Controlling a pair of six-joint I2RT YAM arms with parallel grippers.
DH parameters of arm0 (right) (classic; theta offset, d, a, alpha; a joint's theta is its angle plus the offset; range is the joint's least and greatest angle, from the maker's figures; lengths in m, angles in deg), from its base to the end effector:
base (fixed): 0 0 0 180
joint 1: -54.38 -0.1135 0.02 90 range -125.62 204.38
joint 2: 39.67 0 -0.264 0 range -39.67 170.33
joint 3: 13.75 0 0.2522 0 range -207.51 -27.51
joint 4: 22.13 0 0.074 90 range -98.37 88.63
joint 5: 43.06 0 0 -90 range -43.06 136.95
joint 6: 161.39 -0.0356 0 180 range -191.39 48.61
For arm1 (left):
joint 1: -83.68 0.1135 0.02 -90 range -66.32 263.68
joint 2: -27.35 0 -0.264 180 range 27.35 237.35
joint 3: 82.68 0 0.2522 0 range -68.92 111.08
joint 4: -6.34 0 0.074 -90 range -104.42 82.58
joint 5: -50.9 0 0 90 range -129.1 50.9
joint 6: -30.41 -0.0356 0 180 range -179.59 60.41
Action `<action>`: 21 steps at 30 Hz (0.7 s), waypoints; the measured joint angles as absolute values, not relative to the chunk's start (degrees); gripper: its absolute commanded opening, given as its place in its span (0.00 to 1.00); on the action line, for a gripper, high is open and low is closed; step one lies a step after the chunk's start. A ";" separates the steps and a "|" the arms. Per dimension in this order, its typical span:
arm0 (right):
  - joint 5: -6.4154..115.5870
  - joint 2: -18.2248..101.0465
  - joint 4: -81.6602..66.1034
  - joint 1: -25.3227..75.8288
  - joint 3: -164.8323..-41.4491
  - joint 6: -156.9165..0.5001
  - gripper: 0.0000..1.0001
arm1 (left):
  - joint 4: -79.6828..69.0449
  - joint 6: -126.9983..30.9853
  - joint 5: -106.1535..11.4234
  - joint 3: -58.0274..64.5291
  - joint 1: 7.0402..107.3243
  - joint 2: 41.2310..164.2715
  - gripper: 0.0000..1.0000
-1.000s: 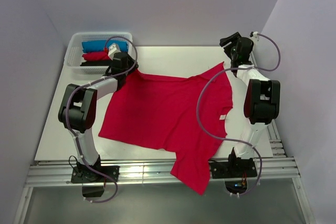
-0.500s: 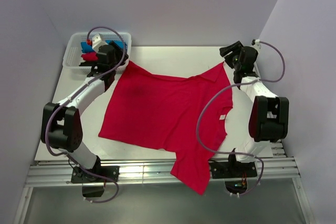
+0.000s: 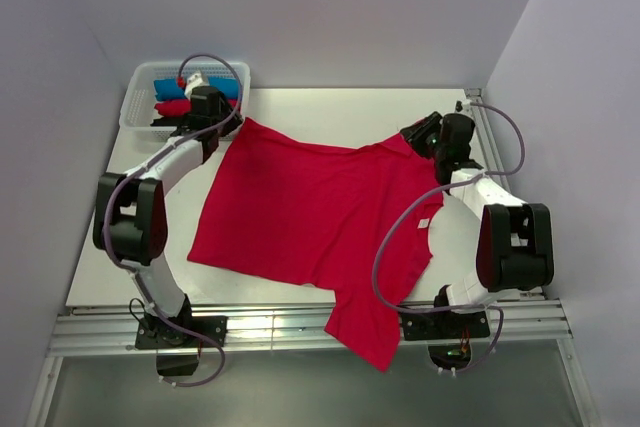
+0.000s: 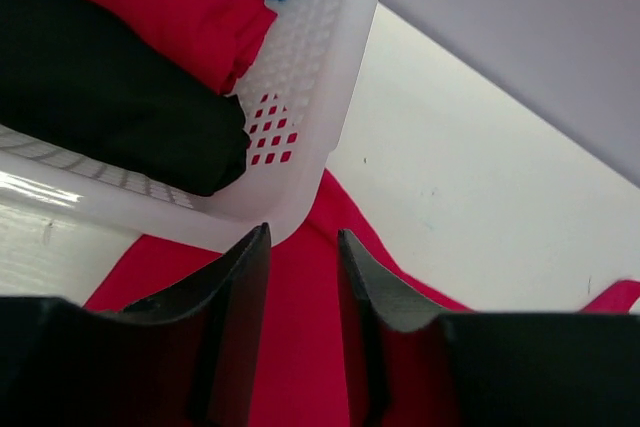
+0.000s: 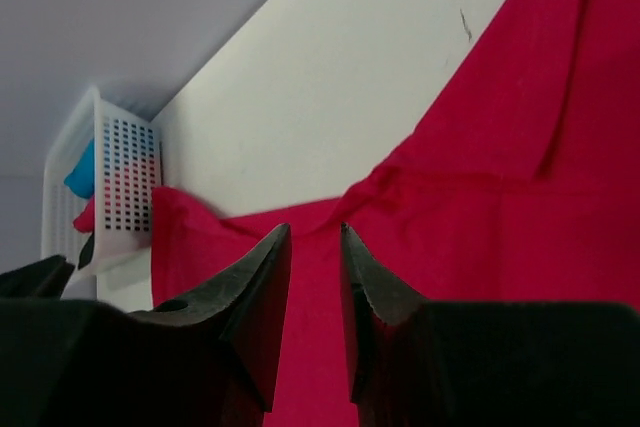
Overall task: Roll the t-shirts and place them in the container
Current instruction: Flatten the tshirt
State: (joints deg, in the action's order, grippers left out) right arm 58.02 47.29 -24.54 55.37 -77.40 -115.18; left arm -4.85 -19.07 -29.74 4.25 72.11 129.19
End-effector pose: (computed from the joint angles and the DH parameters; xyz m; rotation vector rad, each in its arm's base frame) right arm 0.3395 0.0010 0.2385 0.6337 1.8864 0.6782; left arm 0.4086 -0.0777 0.2590 -0.6112 1.9506 -0.4089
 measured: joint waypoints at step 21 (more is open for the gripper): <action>58.67 45.21 -25.76 52.60 -67.49 -113.52 0.29 | -6.56 -21.06 -34.79 16.71 70.45 143.50 0.37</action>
State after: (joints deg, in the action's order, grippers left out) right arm 58.67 45.21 -25.76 52.60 -67.49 -113.52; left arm -6.56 -21.06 -34.79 16.71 70.45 143.50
